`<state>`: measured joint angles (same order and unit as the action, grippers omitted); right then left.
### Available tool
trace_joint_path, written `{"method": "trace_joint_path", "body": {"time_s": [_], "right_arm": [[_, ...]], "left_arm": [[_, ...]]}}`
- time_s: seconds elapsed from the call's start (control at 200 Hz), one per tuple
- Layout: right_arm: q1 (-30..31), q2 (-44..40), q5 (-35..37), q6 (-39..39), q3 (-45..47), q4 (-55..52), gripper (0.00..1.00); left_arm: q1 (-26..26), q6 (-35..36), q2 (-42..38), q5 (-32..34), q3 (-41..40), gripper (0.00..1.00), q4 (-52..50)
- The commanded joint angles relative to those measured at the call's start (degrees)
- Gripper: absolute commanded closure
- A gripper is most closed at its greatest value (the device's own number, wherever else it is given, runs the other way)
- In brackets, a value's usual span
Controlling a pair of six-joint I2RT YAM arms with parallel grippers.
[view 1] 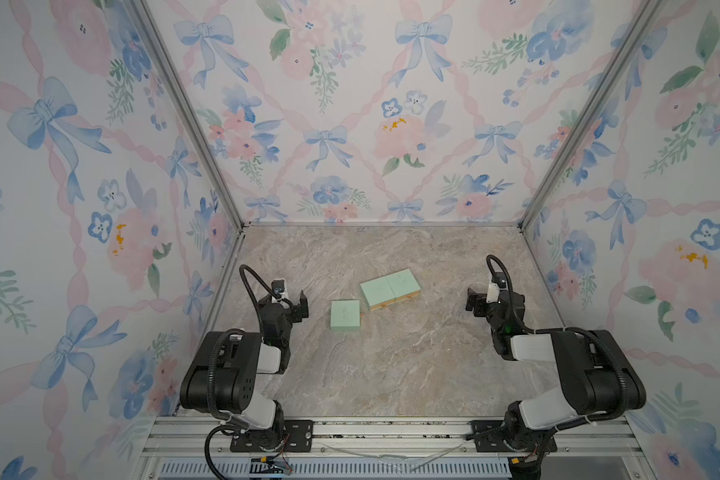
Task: Take out the earrings from the drawer-style jewelry box
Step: Move the jewelry box to the center of the board.
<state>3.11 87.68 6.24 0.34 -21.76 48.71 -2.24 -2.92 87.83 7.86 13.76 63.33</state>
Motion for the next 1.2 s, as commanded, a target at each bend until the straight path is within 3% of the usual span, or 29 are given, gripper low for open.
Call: {"method": "trace_joint_path", "body": {"time_s": [0.0,1.195], "right_arm": [[0.01,0.64,0.67,-0.84,-1.18,1.39,0.04],[0.48,0.56,1.27,-1.13,-0.8,2.23,0.04]], "left_arm": [[-0.22,1.07,0.78,0.06,0.95,0.02,2.0],[-0.51,1.25,0.52,1.13,0.98,0.02,2.23]]}}
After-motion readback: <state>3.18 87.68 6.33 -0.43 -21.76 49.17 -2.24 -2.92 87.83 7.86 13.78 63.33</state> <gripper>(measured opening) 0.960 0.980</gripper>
